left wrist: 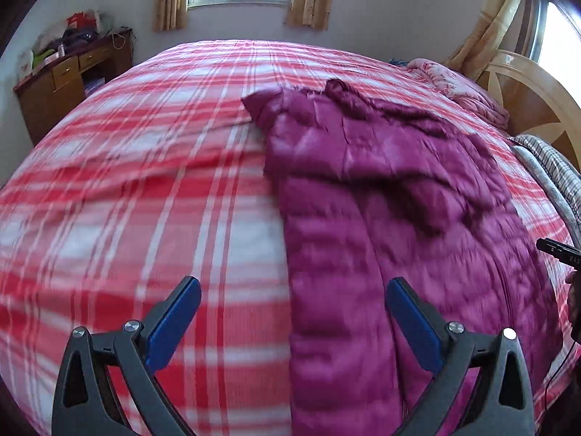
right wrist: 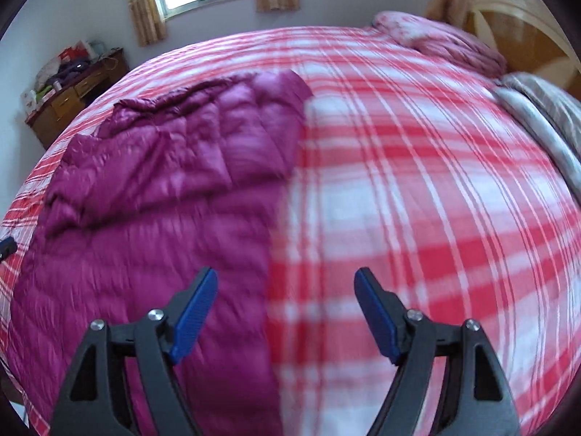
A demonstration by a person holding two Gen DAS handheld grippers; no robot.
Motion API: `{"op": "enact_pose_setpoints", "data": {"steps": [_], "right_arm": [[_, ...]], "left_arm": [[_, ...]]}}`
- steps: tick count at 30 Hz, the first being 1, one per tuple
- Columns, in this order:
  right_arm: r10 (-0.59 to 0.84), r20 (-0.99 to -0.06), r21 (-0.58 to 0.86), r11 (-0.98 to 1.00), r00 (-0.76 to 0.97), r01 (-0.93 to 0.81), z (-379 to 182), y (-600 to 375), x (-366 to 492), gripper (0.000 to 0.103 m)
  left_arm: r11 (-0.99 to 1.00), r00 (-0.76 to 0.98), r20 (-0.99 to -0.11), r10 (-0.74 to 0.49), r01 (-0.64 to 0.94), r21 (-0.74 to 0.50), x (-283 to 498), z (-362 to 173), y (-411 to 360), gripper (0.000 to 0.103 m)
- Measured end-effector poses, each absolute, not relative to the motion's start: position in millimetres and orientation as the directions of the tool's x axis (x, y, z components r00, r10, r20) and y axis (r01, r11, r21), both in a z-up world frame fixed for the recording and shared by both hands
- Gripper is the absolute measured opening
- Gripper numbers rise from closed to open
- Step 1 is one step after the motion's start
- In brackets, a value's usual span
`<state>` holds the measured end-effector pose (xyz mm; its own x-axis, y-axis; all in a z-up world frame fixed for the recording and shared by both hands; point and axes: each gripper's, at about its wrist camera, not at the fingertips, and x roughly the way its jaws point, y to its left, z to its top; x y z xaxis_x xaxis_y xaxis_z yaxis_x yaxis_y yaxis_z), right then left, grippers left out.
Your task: Fold large clothes
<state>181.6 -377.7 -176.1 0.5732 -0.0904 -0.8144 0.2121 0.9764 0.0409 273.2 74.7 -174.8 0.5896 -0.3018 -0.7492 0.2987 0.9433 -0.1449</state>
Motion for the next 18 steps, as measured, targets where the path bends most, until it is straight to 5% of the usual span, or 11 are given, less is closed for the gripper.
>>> {"op": "enact_pose_setpoints", "data": {"steps": [12, 14, 17, 18], "right_arm": [[-0.032, -0.843, 0.098, 0.973, 0.537, 0.211, -201.1, -349.2, 75.5, 0.080], [-0.030, -0.842, 0.095, 0.974, 0.538, 0.203, -203.6, -343.6, 66.9, 0.073], [-0.008, -0.834, 0.113, 0.976, 0.551, 0.186, -206.1, -339.9, 57.1, 0.047], [0.014, -0.831, 0.139, 0.973, 0.555, 0.183, -205.2, -341.3, 56.8, 0.028]], "left_arm": [[0.912, 0.548, -0.753, -0.365, 0.373, -0.170, 172.5, -204.2, 57.5, 0.102], [0.904, 0.544, -0.751, -0.375, 0.392, -0.167, 160.4, -205.8, 57.6, 0.102], [0.893, 0.538, -0.737, -0.409, 0.403, -0.201, 150.6, -208.9, 67.0, 0.102], [0.888, 0.533, -0.732, -0.424, 0.405, -0.220, 148.6, -209.0, 69.8, 0.099]]}}
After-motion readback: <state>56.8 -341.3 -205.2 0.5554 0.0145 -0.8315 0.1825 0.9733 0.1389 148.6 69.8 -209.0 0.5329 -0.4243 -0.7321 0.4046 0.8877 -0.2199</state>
